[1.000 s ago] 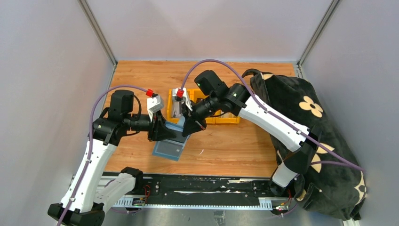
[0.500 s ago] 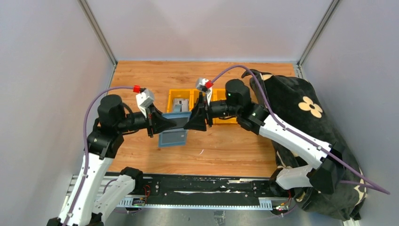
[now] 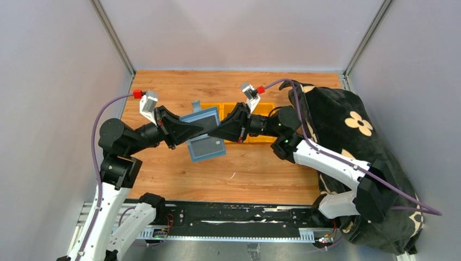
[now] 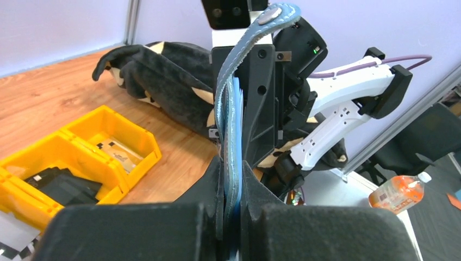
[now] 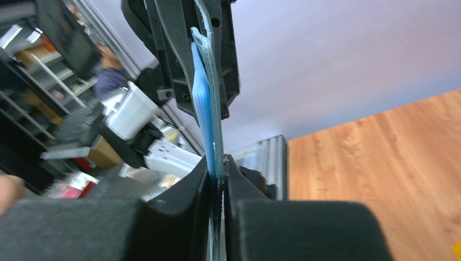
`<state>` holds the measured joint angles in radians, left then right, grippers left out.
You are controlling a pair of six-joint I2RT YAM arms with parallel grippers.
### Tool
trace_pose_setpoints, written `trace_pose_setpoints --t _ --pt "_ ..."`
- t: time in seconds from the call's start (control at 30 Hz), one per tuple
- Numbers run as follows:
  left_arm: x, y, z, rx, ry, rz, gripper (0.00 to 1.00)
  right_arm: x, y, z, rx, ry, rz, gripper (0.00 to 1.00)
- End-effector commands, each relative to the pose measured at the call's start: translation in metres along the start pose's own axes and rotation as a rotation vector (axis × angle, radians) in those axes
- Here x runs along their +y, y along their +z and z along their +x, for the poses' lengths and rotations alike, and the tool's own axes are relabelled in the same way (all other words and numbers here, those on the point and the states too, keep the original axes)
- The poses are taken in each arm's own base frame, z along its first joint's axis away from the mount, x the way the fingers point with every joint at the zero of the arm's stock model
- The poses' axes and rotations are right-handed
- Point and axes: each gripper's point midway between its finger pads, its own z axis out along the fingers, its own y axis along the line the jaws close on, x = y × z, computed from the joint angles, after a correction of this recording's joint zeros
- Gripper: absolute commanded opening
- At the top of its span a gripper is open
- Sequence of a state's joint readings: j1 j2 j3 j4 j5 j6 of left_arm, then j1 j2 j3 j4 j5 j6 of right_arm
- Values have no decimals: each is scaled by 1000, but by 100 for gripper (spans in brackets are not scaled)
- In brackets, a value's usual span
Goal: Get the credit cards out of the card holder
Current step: Remove the credit card from the card holder.
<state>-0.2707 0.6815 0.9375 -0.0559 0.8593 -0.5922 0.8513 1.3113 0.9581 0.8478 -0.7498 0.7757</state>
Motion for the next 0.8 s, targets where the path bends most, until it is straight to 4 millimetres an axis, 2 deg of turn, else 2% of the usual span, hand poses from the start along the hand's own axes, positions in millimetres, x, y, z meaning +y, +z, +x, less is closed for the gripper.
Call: trace_pose_setpoints --t 0.0,0.07,0.1,0.17,0.27,0.33,0.43,0.6,0.77 --pt "-6 -1 -7 -26 15 5 0 22 -3 -29 -87 11 -97 3" --pt "0 -3 2 21 17 -19 0 18 -8 -30 -51 22 -86 0" --pt "2 -5 11 62 31 -23 5 18 -9 -28 -18 21 -84 0" --pt "5 -8 25 137 40 -23 18 14 -12 -17 90 14 -68 0" --pt "9 -14 45 255 77 -4 53 7 -19 2 256 -22 -17 0" --pt "11 -17 53 315 80 9 63 3 -27 12 333 -41 16 0" --pt "11 -19 62 379 83 41 67 3 -36 21 422 -59 32 0" --pt "2 -24 70 427 91 116 66 5 -49 40 559 -73 28 0" --pt "-7 -26 76 437 59 183 66 10 -48 51 642 -95 16 0"
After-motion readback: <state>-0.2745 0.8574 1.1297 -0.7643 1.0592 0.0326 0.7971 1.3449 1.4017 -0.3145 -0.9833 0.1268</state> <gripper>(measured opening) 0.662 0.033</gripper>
